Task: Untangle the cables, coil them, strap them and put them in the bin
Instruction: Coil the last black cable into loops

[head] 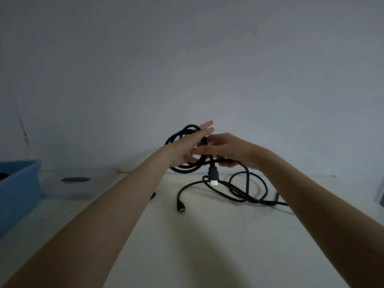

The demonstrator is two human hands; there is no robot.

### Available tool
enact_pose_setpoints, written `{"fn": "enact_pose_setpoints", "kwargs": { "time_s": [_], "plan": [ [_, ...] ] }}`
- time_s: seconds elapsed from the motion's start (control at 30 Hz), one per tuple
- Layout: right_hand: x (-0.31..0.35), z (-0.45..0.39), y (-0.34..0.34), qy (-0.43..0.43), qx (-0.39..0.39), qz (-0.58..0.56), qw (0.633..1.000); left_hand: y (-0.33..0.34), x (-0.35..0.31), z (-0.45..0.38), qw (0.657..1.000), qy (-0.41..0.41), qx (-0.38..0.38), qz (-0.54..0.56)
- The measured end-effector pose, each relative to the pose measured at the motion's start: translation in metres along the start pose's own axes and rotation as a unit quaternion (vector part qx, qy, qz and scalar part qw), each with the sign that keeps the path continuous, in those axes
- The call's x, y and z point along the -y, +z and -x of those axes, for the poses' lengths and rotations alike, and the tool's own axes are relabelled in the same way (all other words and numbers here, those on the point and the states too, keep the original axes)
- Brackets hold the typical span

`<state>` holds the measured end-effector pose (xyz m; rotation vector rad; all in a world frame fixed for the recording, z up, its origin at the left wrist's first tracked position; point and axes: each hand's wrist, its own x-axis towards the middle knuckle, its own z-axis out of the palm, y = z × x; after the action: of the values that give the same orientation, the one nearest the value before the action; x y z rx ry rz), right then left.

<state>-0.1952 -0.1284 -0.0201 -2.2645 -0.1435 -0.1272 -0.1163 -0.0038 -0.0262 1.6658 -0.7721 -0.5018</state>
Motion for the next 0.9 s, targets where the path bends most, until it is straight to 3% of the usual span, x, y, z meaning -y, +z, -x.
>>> {"fn": "enact_pose_setpoints", "kwargs": {
  "time_s": [0.07, 0.13, 0.2, 0.33, 0.43, 0.47, 0.5, 0.57, 0.7, 0.8, 0.9],
  "plan": [
    [0.000, -0.007, 0.010, -0.004, -0.054, 0.018, 0.998, 0.005, 0.002, -0.007, 1.000, 0.003, 0.000, 0.006],
    [-0.001, -0.015, 0.015, -0.008, -0.131, 0.042, 0.991, 0.013, 0.001, -0.008, 0.998, -0.001, -0.049, -0.035],
    [-0.005, -0.022, 0.015, 0.008, -0.189, 0.080, 0.979, 0.019, -0.003, -0.004, 0.978, 0.014, -0.080, -0.192],
    [-0.017, -0.025, 0.007, 0.058, -0.191, 0.092, 0.976, 0.014, -0.004, 0.005, 0.856, 0.072, -0.048, -0.510],
    [-0.016, -0.019, -0.001, 0.052, -0.200, -0.004, 0.978, 0.008, 0.006, 0.012, 0.774, 0.140, -0.050, -0.615],
    [-0.015, -0.018, -0.003, 0.047, -0.212, -0.018, 0.976, 0.011, 0.010, 0.012, 0.768, 0.163, -0.058, -0.617],
    [-0.014, -0.018, -0.003, 0.043, -0.224, -0.024, 0.973, 0.014, 0.013, 0.013, 0.784, 0.166, -0.067, -0.594],
    [-0.015, -0.020, 0.001, 0.042, -0.249, -0.048, 0.966, 0.019, 0.014, 0.008, 0.850, 0.132, -0.074, -0.505],
    [-0.018, -0.022, 0.005, 0.052, -0.308, -0.151, 0.938, 0.031, 0.007, 0.004, 0.962, 0.085, -0.017, -0.259],
    [-0.018, -0.024, 0.005, 0.037, -0.349, -0.136, 0.926, 0.039, 0.006, 0.005, 0.988, 0.059, 0.005, -0.142],
    [-0.017, -0.023, 0.006, 0.033, -0.357, -0.136, 0.923, 0.043, 0.007, 0.005, 0.993, 0.057, 0.002, -0.101]
  ]
}}
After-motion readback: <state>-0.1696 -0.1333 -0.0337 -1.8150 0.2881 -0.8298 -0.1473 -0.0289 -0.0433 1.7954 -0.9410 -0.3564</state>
